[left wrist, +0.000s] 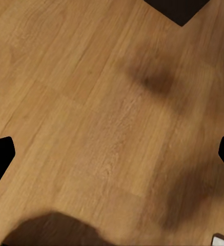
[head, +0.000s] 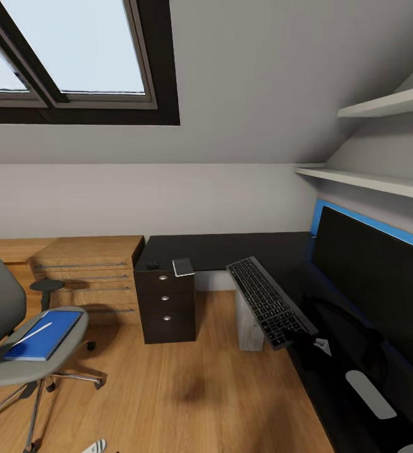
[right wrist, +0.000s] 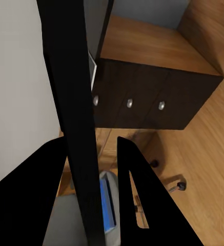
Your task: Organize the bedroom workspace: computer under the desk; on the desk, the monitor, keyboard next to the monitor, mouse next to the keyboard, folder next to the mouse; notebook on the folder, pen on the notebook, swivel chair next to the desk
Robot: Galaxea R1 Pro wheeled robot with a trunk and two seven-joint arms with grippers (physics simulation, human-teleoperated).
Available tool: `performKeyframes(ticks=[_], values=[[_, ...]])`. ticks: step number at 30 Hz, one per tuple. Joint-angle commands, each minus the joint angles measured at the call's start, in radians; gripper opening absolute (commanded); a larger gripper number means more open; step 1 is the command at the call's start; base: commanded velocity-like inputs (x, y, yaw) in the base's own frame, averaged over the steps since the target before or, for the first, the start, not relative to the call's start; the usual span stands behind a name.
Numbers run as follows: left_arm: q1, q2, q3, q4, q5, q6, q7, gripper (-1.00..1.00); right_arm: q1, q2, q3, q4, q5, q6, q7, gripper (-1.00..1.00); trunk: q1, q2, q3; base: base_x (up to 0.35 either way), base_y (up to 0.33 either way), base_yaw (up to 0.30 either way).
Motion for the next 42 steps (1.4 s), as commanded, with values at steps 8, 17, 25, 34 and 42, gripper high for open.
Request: performKeyframes(ticks=[8, 17, 25, 34, 42], values=[[0.000, -0.001, -0.005, -0.001, 0.009, 0.000, 0.002, 1.00, -0.001, -0.002, 0.000, 0.006, -0.005, -0.002, -0.002, -1.00, 0.000, -0.001, -0.001, 0.000, 0.000, 0.000], [0.000, -0.001, -0.006, -0.001, 0.009, 0.000, 0.002, 1.00, -0.001, -0.003, -0.005, 0.008, -0.006, -0.030, -0.051, -1.00, 0.000, -0.001, -0.001, 0.000, 0.000, 0.000], [0.000, -0.001, -0.006, 0.000, 0.010, 0.001, 0.002, 1.00, -0.001, -0.006, -0.008, 0.010, -0.007, -0.107, -0.094, -1.00, 0.000, -0.001, -0.001, 0.000, 0.000, 0.000], [0.000, -0.002, -0.006, 0.001, 0.010, 0.001, 0.002, 1.00, -0.001, -0.009, -0.007, 0.032, -0.009, -0.112, -0.094, -1.00, 0.000, -0.001, -0.001, 0.000, 0.000, 0.000], [0.000, -0.001, -0.006, 0.001, 0.010, 0.001, 0.002, 1.00, -0.001, -0.010, -0.007, 0.036, -0.009, -0.115, -0.094, -1.00, 0.000, -0.001, -0.001, 0.000, 0.000, 0.000]])
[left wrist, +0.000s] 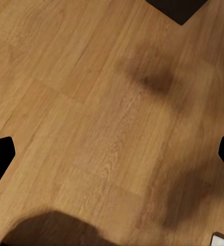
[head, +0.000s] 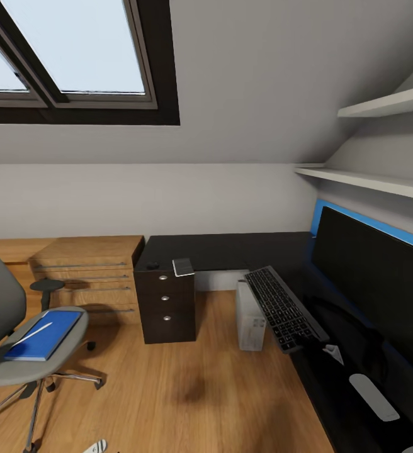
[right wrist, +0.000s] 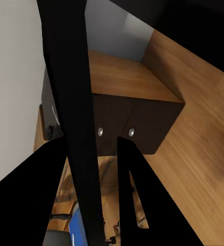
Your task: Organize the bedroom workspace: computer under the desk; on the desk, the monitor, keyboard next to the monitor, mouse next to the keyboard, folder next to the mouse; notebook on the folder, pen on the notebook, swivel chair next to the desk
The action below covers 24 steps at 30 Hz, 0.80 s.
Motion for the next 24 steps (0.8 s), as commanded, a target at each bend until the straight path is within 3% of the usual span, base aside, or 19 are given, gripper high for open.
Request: performKeyframes(ticks=[1, 7, 15, 24], values=[[0.000, 0.001, -0.005, -0.001, 0.010, 0.000, 0.002, 1.00, -0.001, 0.000, 0.003, 0.000, -0.005, 0.000, 0.001, -1.00, 0.000, -0.001, -0.001, 0.000, 0.000, 0.000], [0.000, 0.001, -0.005, -0.001, 0.009, 0.000, 0.002, 1.00, -0.001, -0.001, 0.003, 0.000, -0.006, 0.005, 0.001, -1.00, 0.000, -0.001, -0.001, 0.000, 0.000, -0.045], [0.000, 0.001, -0.005, -0.001, 0.009, 0.000, 0.002, 1.00, -0.001, 0.000, 0.005, 0.000, -0.007, 0.006, 0.001, -1.00, 0.000, -0.001, -0.001, -0.005, 0.000, -0.210], [0.000, 0.001, -0.005, -0.001, 0.009, 0.000, 0.002, 1.00, -0.001, 0.002, 0.006, 0.014, -0.005, 0.001, 0.004, -1.00, 0.000, -0.001, -0.001, -0.182, -0.072, -0.044]])
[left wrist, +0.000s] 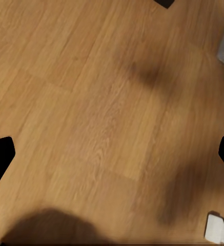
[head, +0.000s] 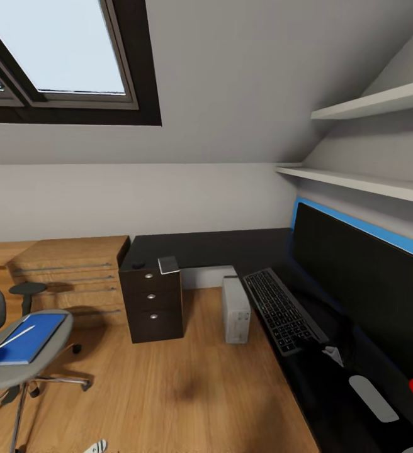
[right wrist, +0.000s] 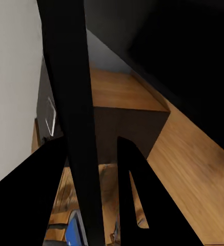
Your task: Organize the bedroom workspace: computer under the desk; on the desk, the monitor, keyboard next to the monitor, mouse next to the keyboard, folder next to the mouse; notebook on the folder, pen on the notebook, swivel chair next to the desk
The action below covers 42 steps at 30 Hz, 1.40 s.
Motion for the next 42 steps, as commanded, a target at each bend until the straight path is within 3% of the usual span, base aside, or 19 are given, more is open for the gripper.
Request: performKeyframes(ticks=[1, 19, 42], values=[[0.000, 0.001, -0.005, -0.001, 0.010, 0.000, 0.002, 1.00, -0.001, -0.001, 0.003, 0.004, -0.008, 0.001, 0.002, -1.00, 0.000, -0.001, -0.001, -0.133, -0.073, -0.005], [0.000, 0.001, -0.005, -0.001, 0.010, 0.000, 0.002, 1.00, -0.001, 0.001, 0.005, 0.058, -0.003, -0.004, 0.003, -1.00, 0.000, -0.001, -0.001, -0.016, -0.026, -0.001], [0.000, 0.001, -0.004, -0.001, 0.010, -0.001, 0.002, 1.00, -0.001, 0.005, 0.012, 0.062, -0.001, -0.004, 0.003, -1.00, 0.000, -0.001, -0.001, -0.041, -0.084, 0.000]])
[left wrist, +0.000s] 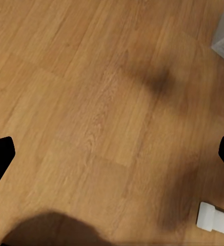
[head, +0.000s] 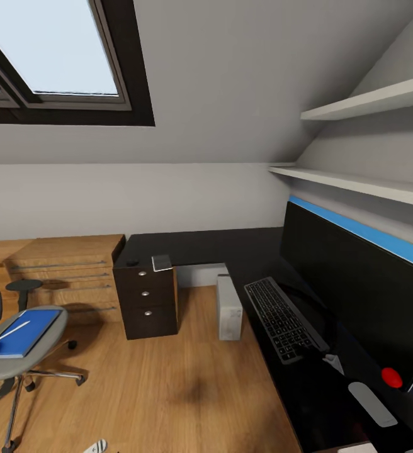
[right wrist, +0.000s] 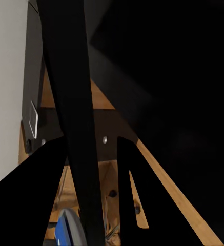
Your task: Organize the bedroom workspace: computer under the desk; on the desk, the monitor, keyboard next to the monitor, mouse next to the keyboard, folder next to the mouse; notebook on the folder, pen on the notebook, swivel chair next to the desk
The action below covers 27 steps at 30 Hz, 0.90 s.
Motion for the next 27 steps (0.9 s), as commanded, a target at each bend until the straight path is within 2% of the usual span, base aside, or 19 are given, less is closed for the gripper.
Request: performKeyframes(ticks=[1, 11, 18, 27], values=[[0.000, 0.001, -0.004, -0.001, 0.010, 0.000, 0.002, 1.00, -0.001, -0.001, 0.004, 0.001, -0.005, 0.000, 0.001, -1.00, 0.000, -0.001, -0.001, -0.007, -0.007, 0.000], [0.000, 0.001, -0.004, -0.001, 0.010, 0.000, 0.002, 1.00, -0.001, 0.000, 0.006, 0.000, -0.003, 0.000, 0.001, -1.00, 0.000, -0.001, -0.001, -0.001, 0.000, 0.000], [0.000, 0.001, -0.004, -0.001, 0.010, 0.000, 0.002, 1.00, -0.001, 0.002, 0.006, 0.000, 0.019, 0.000, 0.001, -1.00, 0.000, -0.001, -0.001, 0.000, 0.070, 0.000], [0.000, 0.001, -0.004, -0.001, 0.010, 0.000, 0.002, 1.00, -0.001, 0.002, 0.004, 0.000, 0.021, 0.000, 0.001, -1.00, 0.000, -0.001, -0.001, 0.003, 0.007, 0.000]])
